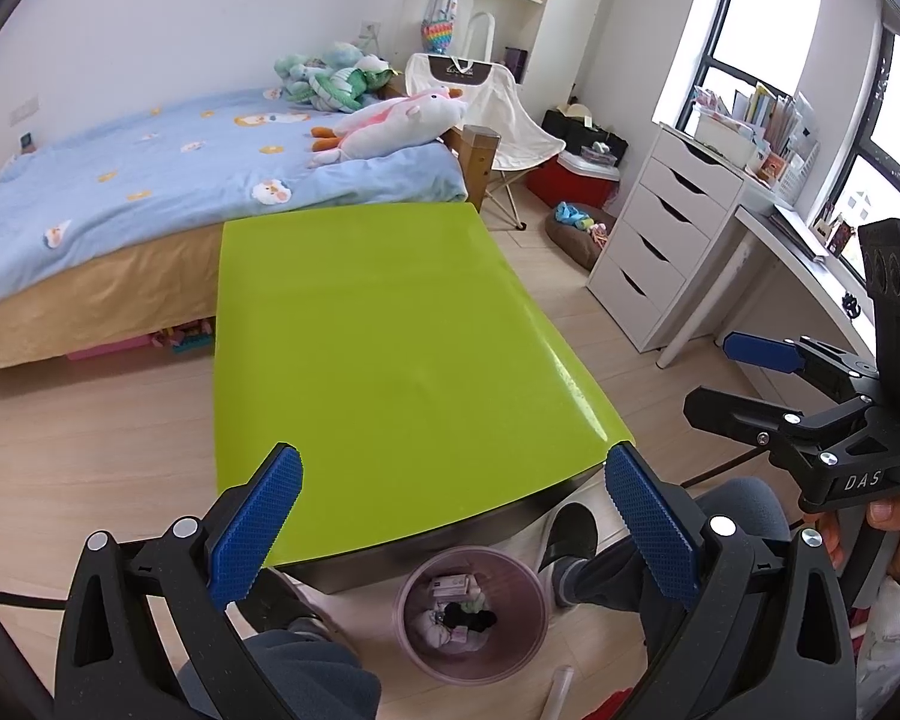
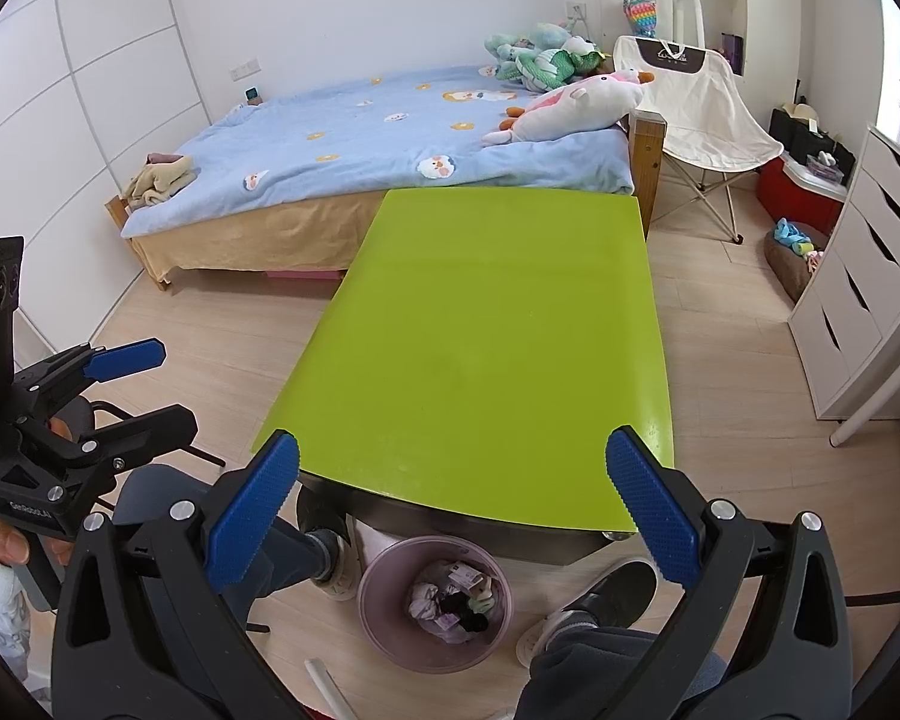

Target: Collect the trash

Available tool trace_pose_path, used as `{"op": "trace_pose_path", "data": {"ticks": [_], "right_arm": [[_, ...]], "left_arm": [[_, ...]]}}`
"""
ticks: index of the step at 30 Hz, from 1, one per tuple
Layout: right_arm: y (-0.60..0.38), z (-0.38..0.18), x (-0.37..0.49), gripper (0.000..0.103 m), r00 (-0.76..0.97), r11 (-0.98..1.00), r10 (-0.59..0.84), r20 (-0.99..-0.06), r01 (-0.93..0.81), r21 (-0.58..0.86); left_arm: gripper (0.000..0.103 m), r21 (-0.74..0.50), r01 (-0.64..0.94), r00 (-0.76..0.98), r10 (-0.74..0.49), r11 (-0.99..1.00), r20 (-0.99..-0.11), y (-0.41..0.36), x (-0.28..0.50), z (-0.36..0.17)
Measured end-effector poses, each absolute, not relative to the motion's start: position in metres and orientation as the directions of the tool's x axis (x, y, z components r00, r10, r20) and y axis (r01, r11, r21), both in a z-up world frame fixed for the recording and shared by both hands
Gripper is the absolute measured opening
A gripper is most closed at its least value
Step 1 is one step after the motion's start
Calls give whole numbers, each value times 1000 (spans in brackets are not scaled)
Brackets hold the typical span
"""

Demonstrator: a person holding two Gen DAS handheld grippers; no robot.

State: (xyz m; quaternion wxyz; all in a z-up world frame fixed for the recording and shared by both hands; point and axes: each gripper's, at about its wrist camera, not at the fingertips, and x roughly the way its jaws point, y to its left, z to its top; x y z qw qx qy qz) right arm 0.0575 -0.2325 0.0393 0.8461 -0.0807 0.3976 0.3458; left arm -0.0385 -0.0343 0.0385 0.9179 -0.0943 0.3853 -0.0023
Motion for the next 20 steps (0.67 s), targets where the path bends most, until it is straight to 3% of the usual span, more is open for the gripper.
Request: {"op": "trace_pose_path", "data": {"ticks": [20], "right_arm": [[-231,45,57,100,450,749,522,-724,-648,137]], "left_arm": [[97,-163,-68,693,-71,984,-717,-39,-38,46]]}}
